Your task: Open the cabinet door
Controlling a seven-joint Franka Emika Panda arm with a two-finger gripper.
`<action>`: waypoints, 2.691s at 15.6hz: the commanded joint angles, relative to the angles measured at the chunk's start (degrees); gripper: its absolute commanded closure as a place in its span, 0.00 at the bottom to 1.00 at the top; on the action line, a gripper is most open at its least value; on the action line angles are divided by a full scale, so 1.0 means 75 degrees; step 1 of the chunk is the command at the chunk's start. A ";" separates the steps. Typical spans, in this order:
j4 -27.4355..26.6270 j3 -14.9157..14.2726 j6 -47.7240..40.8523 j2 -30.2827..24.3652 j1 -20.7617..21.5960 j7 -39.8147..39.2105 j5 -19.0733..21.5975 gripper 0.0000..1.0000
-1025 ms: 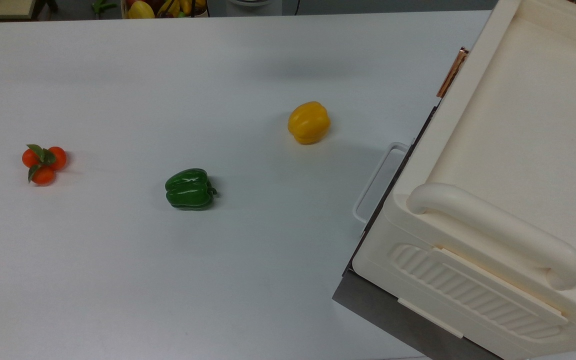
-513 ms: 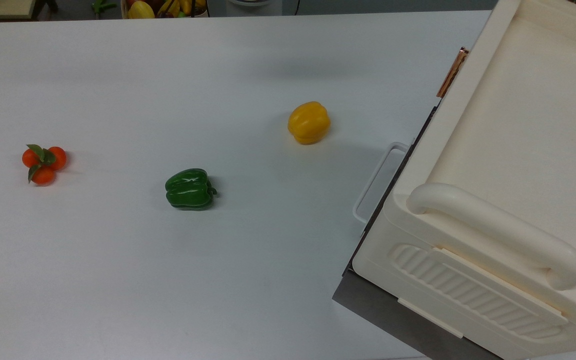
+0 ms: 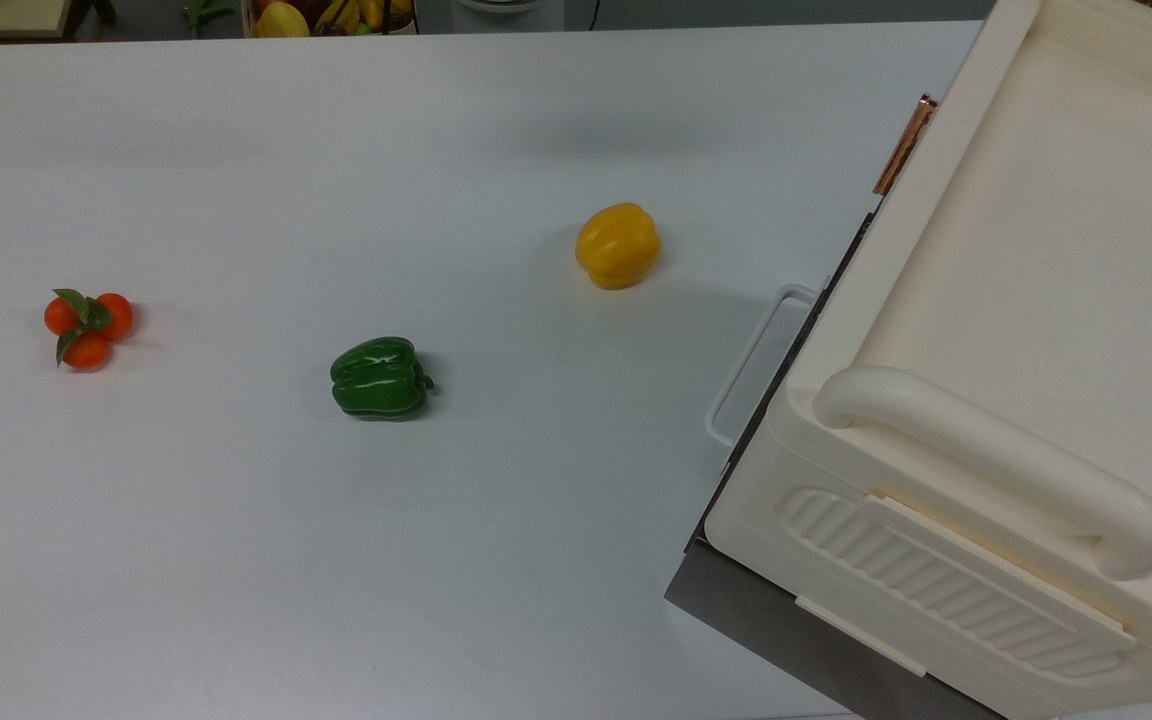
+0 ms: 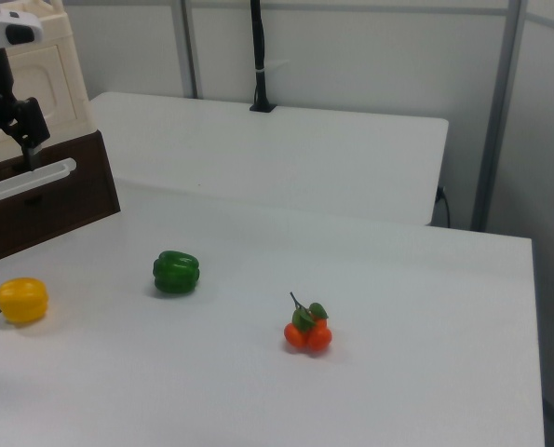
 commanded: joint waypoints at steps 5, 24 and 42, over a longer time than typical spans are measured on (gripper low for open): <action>-0.0007 -0.0037 0.0266 -0.0096 0.0153 -0.3198 0.0436 0.00; 0.0591 0.1967 0.3486 0.1274 0.0587 -0.4269 0.0613 0.59; 0.0544 0.2588 0.5352 0.1826 0.0692 -0.3941 0.0508 0.99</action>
